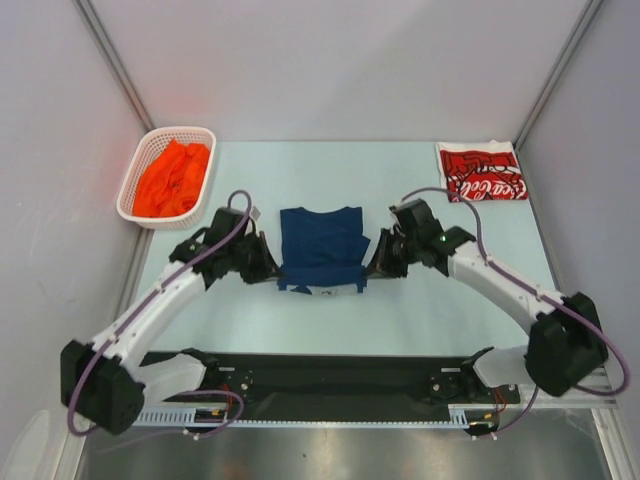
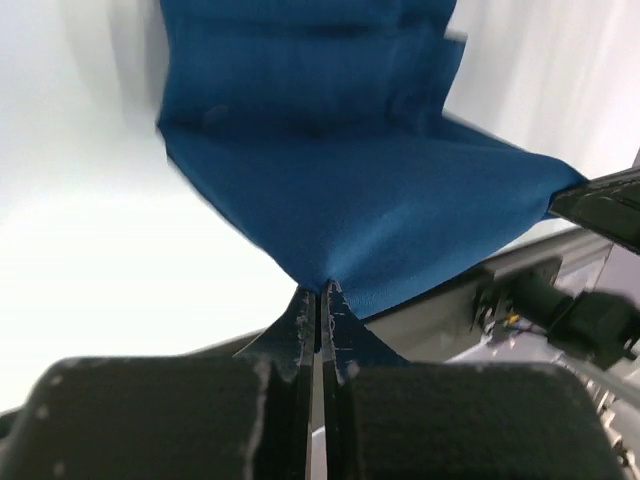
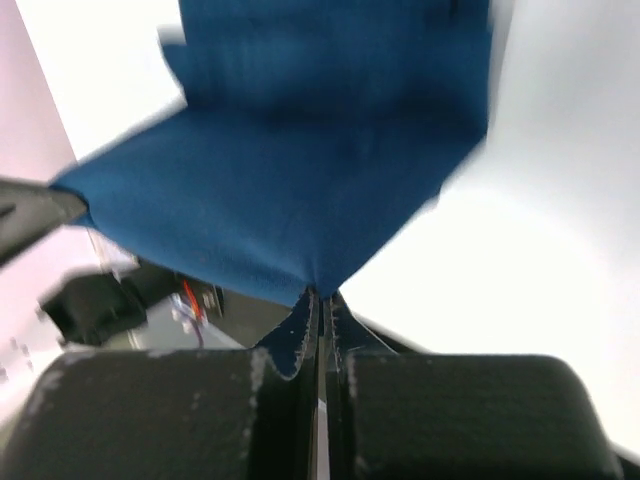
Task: Fold and stack the t-shirts
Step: Fold the tshirt
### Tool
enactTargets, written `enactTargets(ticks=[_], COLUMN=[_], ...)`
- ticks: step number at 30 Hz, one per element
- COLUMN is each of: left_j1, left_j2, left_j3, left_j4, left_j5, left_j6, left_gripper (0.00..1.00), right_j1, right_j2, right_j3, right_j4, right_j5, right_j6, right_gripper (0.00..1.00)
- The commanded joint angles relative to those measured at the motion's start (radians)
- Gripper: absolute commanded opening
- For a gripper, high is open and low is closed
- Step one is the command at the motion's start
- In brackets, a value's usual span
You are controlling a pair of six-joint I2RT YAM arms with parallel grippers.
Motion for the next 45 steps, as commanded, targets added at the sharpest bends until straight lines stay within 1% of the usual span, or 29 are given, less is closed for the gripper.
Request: enactTargets(ticks=[1,2,3,4,5,6,7,8,9,10,11,12,14,16,20,26,30,33,36,39,40,41,42,43,44,45], left_j1=[0.075,0.096,0.115,0.142,0.152,0.159,0.168,0.175,0.179,0.187,0.188,0.190,0.193,0.202,0.219,0.238,0.241,0.247,0.250,0.257,0.261,0.261,0.262,0.264,0.265,0.265], left_j2=[0.130,0.179,0.254,0.297,0.337,0.377,0.473,0.521,0.576,0.654,0.694,0.722,0.788,0.820,0.906,0.981,1.038,1.073,1.095,1.110,1.112,1.118,1.123,1.126,1.136,1.138], left_j3=[0.166,0.236,0.266,0.295,0.354,0.385,0.419,0.495,0.532,0.566,0.629,0.655,0.723,0.757,0.838,0.925,0.961,0.982,1.011,1.010,1.010,1.008,1.010,1.014,1.020,1.025], left_j4=[0.026,0.025,0.022,0.037,0.042,0.048,0.051,0.034,0.029,0.028,0.023,0.020,0.023,0.031,0.031,0.034,0.032,0.039,0.022,0.022,0.025,0.028,0.029,0.029,0.028,0.023], left_j5=[-0.035,-0.018,-0.010,-0.004,0.005,0.007,0.005,0.013,0.043,0.059,0.062,0.065,0.065,0.067,0.090,0.111,0.119,0.131,0.127,0.127,0.125,0.125,0.128,0.130,0.130,0.125], left_j6=[0.111,0.125,0.136,0.163,0.178,0.194,0.227,0.238,0.258,0.266,0.271,0.277,0.281,0.272,0.263,0.258,0.258,0.258,0.263,0.264,0.264,0.261,0.260,0.260,0.261,0.261], left_gripper=[0.00,0.00,0.00,0.00,0.00,0.00,0.00,0.00,0.00,0.00,0.00,0.00,0.00,0.00,0.00,0.00,0.00,0.01,0.01,0.02,0.03,0.07,0.08,0.11,0.19,0.29], right_j1=[-0.073,-0.100,-0.111,-0.125,-0.146,-0.156,-0.165,-0.174,-0.186,-0.190,-0.193,-0.200,-0.208,-0.223,-0.248,-0.260,-0.265,-0.266,-0.268,-0.269,-0.268,-0.269,-0.271,-0.269,-0.271,-0.271], right_j2=[0.155,0.195,0.233,0.318,0.359,0.406,0.483,0.524,0.560,0.589,0.650,0.675,0.742,0.781,0.857,0.957,0.993,1.029,1.055,1.074,1.078,1.088,1.089,1.092,1.097,1.101], right_j3=[0.175,0.221,0.301,0.350,0.395,0.482,0.519,0.554,0.632,0.666,0.708,0.763,0.823,0.886,0.958,1.061,1.093,1.131,1.156,1.167,1.174,1.177,1.180,1.180,1.180,1.185], right_j4=[-0.016,-0.017,-0.020,-0.026,-0.037,-0.046,-0.054,-0.060,-0.069,-0.089,-0.101,-0.109,-0.128,-0.135,-0.134,-0.144,-0.118,-0.135,-0.140,-0.138,-0.141,-0.141,-0.138,-0.135,-0.137,-0.141], right_j5=[-0.005,-0.017,-0.019,-0.027,-0.040,-0.047,-0.054,-0.069,-0.073,-0.074,-0.074,-0.074,-0.080,-0.085,-0.105,-0.114,-0.128,-0.125,-0.128,-0.129,-0.128,-0.128,-0.128,-0.128,-0.128,-0.129], right_j6=[-0.099,-0.116,-0.131,-0.156,-0.168,-0.177,-0.189,-0.194,-0.200,-0.208,-0.223,-0.226,-0.235,-0.236,-0.234,-0.242,-0.228,-0.225,-0.220,-0.216,-0.216,-0.213,-0.213,-0.208,-0.203,-0.202], right_gripper=[0.00,0.00,0.00,0.00,0.00,0.00,0.00,0.00,0.00,0.00,0.00,0.00,0.00,0.00,0.00,0.00,0.00,0.00,0.00,0.00,0.00,0.00,0.00,0.00,0.04,0.10])
